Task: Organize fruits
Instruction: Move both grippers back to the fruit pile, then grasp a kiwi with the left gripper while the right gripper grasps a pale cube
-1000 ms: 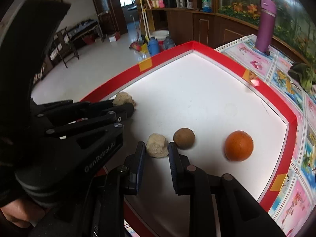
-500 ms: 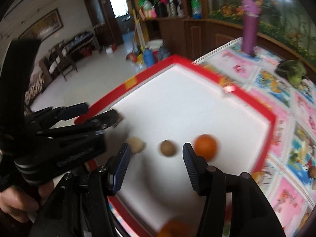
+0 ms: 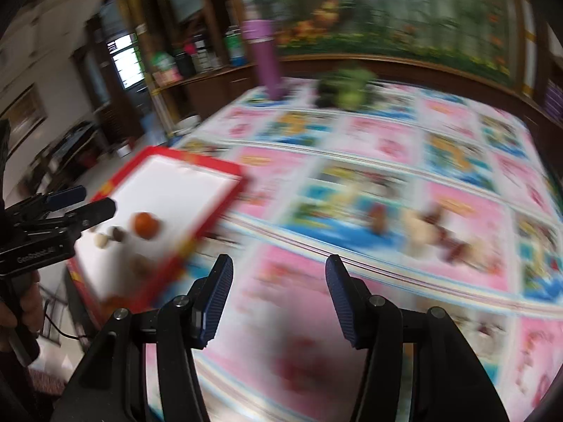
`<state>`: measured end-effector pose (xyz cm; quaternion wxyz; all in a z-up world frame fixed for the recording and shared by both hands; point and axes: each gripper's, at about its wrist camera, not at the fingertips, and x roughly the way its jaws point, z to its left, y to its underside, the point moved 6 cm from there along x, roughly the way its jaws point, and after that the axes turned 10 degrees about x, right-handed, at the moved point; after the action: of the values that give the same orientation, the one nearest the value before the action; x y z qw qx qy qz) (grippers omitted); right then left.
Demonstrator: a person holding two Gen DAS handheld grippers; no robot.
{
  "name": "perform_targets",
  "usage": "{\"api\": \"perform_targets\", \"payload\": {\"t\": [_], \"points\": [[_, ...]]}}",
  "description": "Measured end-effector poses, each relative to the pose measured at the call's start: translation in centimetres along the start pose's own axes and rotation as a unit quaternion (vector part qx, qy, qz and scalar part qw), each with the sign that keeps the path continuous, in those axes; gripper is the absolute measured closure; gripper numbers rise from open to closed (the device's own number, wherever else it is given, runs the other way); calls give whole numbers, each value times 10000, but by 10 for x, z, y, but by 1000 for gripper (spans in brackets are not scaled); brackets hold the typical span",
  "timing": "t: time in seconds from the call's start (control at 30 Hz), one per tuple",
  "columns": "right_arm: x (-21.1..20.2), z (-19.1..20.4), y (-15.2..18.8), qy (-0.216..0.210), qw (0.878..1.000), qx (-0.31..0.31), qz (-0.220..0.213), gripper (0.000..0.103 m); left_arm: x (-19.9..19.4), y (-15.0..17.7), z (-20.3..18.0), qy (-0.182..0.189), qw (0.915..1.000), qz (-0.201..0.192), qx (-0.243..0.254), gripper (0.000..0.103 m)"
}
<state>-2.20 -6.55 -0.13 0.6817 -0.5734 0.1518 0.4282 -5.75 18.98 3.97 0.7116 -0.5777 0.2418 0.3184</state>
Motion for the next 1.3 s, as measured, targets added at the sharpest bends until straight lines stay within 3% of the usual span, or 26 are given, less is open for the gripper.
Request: {"api": "perform_targets", "payload": {"t": [0.1, 0.3, 0.43, 0.6, 0.77, 0.87, 0.93, 1.07, 1.2, 1.3], "points": [[-5, -47, 4, 271, 9992, 277, 34, 49, 8, -11, -39, 306, 9991, 61, 303, 22], [7, -84, -9, -51, 9959, 885, 154, 49, 31, -32, -118, 769, 9929, 177, 887, 22], [29, -74, -19, -117, 9964, 759, 352, 64, 57, -53, -156, 905, 9881, 247, 1219, 22], [55, -67, -22, 155, 9969, 588, 493, 64, 72, -61, -173, 990, 9852, 405, 1339, 22], [58, -70, -26, 389, 9976, 468, 340, 65, 71, -63, -184, 1154, 9814, 344, 1492, 22], [59, -77, -31, 305, 9974, 579, 293, 66, 74, -65, -190, 1182, 9803, 373, 1535, 22], [59, -82, -32, 278, 9969, 666, 302, 77, 76, -67, -193, 1200, 9805, 376, 1510, 23], [49, -89, -33, 186, 9959, 826, 312, 77, 83, -73, -199, 1235, 9792, 403, 1559, 23], [23, -101, -42, -310, 9910, 1302, 45, 77, 88, -75, -205, 1286, 9779, 491, 1573, 23], [14, -110, -48, -352, 9873, 1542, -163, 77, 90, -76, -213, 1291, 9768, 513, 1629, 23]]}}
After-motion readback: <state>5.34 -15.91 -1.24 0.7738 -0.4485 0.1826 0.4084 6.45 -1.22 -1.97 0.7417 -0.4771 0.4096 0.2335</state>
